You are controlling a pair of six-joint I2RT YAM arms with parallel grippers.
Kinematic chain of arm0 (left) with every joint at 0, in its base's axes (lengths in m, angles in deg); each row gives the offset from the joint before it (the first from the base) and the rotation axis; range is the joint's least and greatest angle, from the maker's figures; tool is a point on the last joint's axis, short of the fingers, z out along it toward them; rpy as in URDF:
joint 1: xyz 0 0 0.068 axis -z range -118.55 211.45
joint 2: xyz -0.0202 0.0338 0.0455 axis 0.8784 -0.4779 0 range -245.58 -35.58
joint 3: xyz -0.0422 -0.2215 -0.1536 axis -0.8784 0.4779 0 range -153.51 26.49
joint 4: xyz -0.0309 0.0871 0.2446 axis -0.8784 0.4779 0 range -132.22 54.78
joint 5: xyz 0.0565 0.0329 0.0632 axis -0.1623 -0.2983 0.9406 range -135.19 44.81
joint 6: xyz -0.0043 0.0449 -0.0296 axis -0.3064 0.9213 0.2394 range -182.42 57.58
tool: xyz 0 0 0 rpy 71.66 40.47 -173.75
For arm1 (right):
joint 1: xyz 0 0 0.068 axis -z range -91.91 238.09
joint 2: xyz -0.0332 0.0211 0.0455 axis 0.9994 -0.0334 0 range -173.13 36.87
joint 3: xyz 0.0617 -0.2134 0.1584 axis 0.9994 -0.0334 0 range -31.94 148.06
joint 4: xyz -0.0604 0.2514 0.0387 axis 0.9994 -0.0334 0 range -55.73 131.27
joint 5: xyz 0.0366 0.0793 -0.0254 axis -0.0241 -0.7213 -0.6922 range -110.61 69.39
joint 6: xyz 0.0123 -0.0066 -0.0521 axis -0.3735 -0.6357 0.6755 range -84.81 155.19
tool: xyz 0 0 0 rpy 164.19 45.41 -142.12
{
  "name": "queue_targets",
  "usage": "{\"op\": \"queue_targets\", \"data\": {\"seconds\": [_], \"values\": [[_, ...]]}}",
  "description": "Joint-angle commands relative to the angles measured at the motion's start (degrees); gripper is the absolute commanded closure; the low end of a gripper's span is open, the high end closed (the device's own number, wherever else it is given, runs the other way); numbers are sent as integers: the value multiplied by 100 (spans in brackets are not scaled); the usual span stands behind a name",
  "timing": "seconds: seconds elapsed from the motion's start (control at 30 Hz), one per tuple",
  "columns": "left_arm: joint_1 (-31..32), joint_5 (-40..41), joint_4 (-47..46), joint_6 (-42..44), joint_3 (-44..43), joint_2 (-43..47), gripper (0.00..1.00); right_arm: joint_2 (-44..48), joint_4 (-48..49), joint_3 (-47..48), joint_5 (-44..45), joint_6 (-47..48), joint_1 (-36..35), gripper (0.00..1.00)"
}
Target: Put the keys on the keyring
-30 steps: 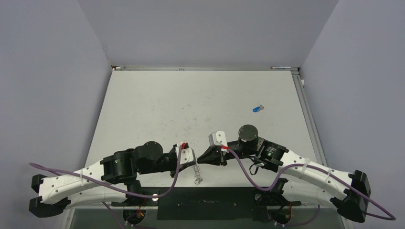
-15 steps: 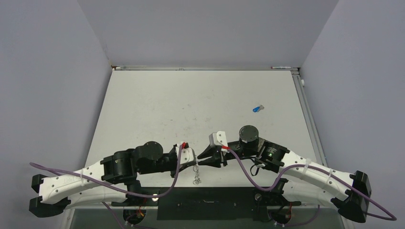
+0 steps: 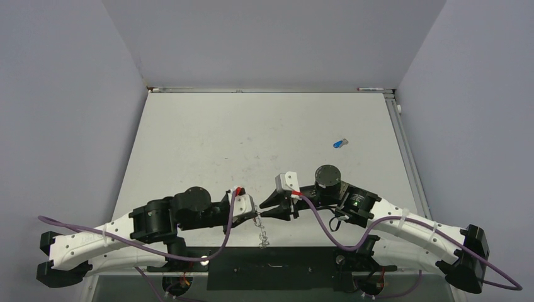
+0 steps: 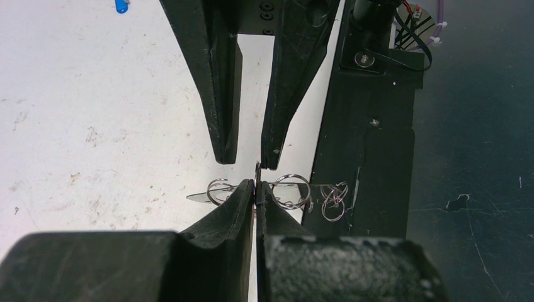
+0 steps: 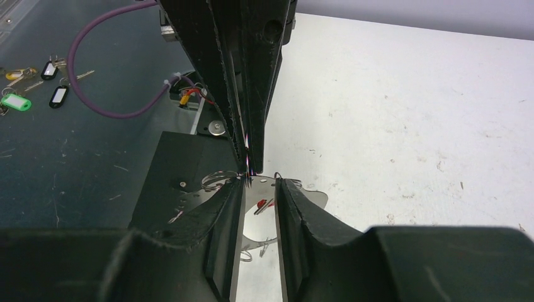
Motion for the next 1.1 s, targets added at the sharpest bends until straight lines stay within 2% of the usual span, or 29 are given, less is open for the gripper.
{"op": "queue_targets", "data": {"seconds": [0.0,0.53,0.7,0.8,0.93,0.97,1.0,1.07], "values": [[-12,123,-370,-96,-169,11,100,-108,440,135,-112,-43,-25,75],[-39,179,-404,-124,-145,17,100,-305,512,142,-3,-37,-117,82],[-48,196,-403,-147,-147,-7,100,-333,484,146,115,-12,-143,87],[-56,188,-412,-158,-149,-6,100,-389,485,144,204,13,-163,94],[-78,164,-417,-147,-154,-15,100,-481,512,115,457,135,-256,95],[-82,162,-413,-149,-157,-11,96,-479,565,74,626,170,-292,95],[-83,164,-417,-160,-158,-3,85,-465,649,10,777,212,-329,95],[-83,224,-426,-232,-158,28,50,-372,981,-241,1040,401,-398,95]]}}
